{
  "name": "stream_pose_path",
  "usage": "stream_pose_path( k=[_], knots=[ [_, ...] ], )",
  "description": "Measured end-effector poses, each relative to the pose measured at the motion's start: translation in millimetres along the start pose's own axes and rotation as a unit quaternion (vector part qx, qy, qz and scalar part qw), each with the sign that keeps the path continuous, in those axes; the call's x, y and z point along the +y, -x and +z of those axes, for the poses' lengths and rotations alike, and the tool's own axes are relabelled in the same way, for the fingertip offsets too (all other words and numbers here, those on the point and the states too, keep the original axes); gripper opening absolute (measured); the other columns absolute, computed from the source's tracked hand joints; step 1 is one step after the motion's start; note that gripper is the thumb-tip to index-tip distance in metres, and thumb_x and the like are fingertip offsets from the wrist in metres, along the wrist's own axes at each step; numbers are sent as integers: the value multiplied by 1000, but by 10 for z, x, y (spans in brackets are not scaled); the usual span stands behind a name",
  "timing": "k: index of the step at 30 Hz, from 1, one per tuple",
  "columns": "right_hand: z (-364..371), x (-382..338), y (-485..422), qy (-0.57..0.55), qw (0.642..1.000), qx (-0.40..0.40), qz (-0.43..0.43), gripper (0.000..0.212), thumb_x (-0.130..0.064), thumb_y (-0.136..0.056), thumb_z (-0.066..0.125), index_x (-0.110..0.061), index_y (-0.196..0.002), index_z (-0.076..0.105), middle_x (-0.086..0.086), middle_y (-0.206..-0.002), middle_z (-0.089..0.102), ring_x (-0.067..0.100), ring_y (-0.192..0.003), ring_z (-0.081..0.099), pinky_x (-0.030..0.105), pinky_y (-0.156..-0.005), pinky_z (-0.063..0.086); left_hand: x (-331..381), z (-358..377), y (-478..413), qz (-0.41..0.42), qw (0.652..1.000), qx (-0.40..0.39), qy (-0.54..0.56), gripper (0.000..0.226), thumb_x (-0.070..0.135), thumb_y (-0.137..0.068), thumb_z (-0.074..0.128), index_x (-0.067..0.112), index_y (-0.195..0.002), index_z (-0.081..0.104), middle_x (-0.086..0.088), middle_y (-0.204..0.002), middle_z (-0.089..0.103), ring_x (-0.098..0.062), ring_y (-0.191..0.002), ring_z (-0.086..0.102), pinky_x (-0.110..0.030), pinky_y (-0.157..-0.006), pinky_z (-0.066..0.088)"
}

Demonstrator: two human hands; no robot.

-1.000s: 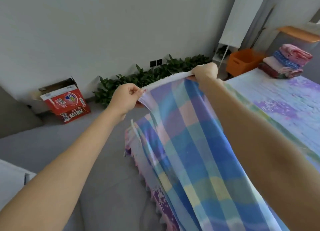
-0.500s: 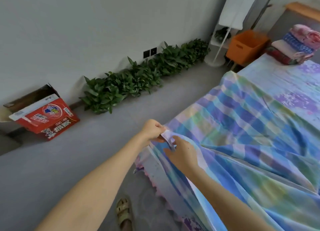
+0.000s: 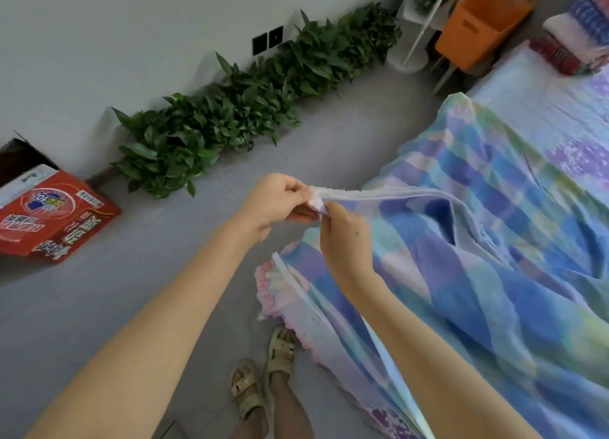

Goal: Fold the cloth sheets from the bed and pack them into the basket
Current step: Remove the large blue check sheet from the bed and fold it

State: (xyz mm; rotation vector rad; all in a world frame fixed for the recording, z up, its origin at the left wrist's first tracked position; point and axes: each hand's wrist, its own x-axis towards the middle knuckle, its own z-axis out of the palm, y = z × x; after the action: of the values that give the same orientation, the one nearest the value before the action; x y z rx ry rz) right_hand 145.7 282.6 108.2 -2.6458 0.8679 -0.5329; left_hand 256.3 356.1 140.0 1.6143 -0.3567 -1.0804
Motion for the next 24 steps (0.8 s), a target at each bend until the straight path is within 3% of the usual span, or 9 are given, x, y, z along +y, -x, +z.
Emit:
stream_pose_path(
  k=[3,6,8,11,13,15,17,21,24],
  knots=[
    [547,263,159,-1,969,-199,144,21,-4,-96,38,-2,-99,59,8,-81,63,25,-70,49,27,-61,26,-664,-186,-340,-122,990,65,-35,28,11,-100,42,9,-74,53,-9,-74,59,-14,-61,56,-15,-52,49],
    [1081,474,229,34,953,-247,171,26,-9,-100,33,-5,-112,55,13,-98,66,30,-88,58,29,-63,28,-1499,-351,-779,-235,961,134,-53,30,10,-98,45,10,-68,49,-7,-66,52,-15,-55,48,-14,-38,41],
    [1352,575,247,13,949,-255,183,24,-10,-99,34,-5,-106,57,17,-97,66,33,-81,53,30,-61,23,-2017,-375,-982,-298,941,152,-53,26,12,-94,52,7,-69,55,-12,-66,56,-19,-52,49,-21,-45,43],
    [1676,668,219,-6,952,-243,184,23,-15,-99,38,-5,-96,58,17,-87,65,29,-69,48,33,-58,28,-2624,-261,-1227,-354,921,153,-44,34,26,-89,62,-7,-96,65,-22,-76,62,-29,-65,60,-29,-55,41],
    [1871,697,181,-32,955,-226,187,20,-16,-98,42,-6,-90,58,13,-76,61,29,-66,50,33,-56,30,-2960,-154,-1403,-379,914,148,3,38,31,-87,64,0,-108,62,-17,-81,60,-26,-66,57,-29,-56,45],
    [1914,722,141,-60,958,-201,194,19,-14,-96,47,-7,-81,56,9,-68,55,26,-61,48,32,-53,31,-3086,-49,-1508,-389,905,165,40,31,31,-85,67,7,-102,56,-11,-79,57,-19,-62,52,-29,-59,50],
    [2008,769,116,-58,961,-179,205,20,-12,-94,51,-6,-75,54,9,-63,53,26,-57,47,35,-54,35,-3263,7,-1658,-378,909,174,29,25,27,-85,68,9,-77,52,-7,-67,52,-16,-56,49,-28,-62,51],
    [2098,800,79,-38,959,-163,231,34,-12,-92,53,-13,-62,36,-6,-50,31,13,-49,23,26,-48,23,-3460,-43,-1764,-381,912,153,-7,30,7,-82,64,10,-58,45,-6,-61,50,-14,-50,50,-14,-40,44],
    [2143,706,103,-22,953,-166,252,41,-9,-89,53,-16,-59,27,-3,-49,25,15,-50,17,23,-48,22,-3502,-170,-1752,-405,903,139,22,23,1,-80,60,7,-64,45,-11,-69,55,-18,-52,55,-29,-59,57]
  ],
)
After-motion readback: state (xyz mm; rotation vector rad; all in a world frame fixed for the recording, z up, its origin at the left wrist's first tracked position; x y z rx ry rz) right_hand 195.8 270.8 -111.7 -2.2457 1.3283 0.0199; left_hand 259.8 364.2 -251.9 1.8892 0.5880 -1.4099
